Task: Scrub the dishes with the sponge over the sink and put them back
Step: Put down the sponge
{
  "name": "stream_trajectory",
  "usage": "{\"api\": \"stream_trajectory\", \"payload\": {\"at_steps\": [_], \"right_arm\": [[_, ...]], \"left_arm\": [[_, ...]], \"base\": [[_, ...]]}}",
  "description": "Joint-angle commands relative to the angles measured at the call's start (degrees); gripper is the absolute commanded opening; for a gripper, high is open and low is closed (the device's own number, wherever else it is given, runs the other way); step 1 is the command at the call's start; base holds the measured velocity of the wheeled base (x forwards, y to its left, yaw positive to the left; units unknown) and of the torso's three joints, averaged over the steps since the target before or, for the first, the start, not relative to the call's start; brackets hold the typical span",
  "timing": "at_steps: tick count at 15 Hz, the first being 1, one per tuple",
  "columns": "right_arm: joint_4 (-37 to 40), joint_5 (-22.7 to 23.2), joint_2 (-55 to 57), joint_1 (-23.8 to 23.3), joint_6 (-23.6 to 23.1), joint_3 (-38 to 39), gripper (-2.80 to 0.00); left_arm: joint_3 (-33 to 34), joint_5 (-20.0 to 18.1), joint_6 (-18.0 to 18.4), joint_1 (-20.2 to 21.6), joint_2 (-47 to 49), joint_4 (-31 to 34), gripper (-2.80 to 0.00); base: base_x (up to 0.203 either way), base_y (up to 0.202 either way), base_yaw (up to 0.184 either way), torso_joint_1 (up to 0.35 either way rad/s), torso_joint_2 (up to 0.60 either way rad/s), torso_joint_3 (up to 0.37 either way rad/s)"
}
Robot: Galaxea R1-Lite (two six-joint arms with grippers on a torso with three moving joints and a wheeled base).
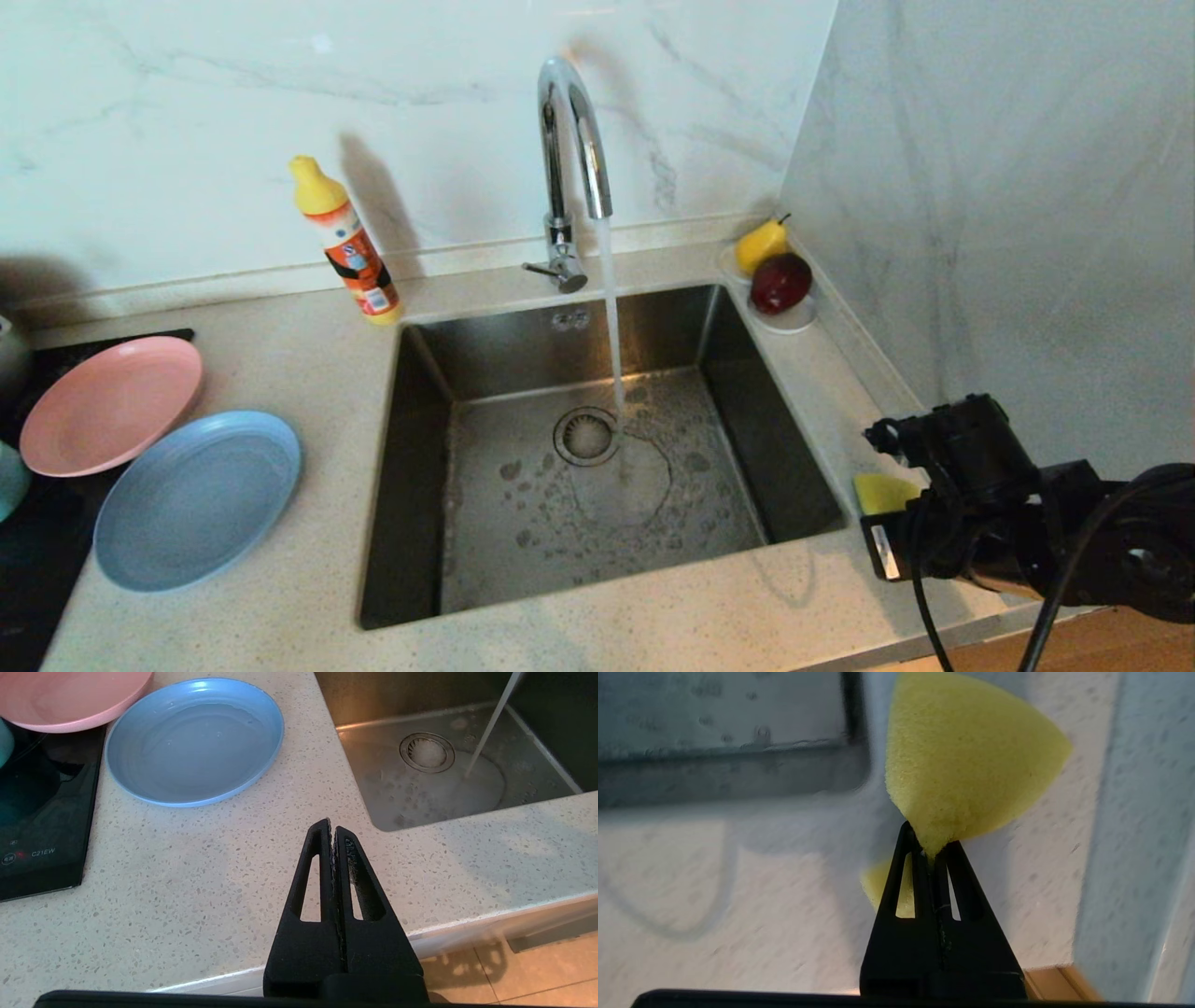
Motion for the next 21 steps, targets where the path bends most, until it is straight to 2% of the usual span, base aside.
{"api": "stream_trajectory", "payload": {"at_steps": [1, 7, 14, 21], "right_arm": [[-0.1, 1.0, 1.6, -1.7, -0.1, -1.6, -2.8], [-0.1, 1.8, 2.1, -2.7, -0.1, -4.3, -2.8], [0.5, 1.9, 1.2, -2.1, -0.4, -3.1, -2.8], [-0.4, 1.9, -1.6, -2.2, -8.3, -0.1, -2.8]], "left_arm": [[0.4, 0.0, 0.0, 0.0, 0.0, 0.0, -2.8], [0.4, -0.1, 0.0, 0.0, 0.0, 0.0, -2.8], [0.4, 0.0, 0.0, 0.0, 0.0, 0.0, -2.8], [0.4, 0.0, 0.0, 0.0, 0.0, 0.0, -2.8]], "base": [[0.0, 0.0, 0.0, 0.0, 0.0, 0.0], [0.0, 0.0, 0.0, 0.0, 0.0, 0.0], [0.0, 0.0, 0.0, 0.0, 0.0, 0.0], [0.0, 0.0, 0.0, 0.0, 0.0, 0.0]]}}
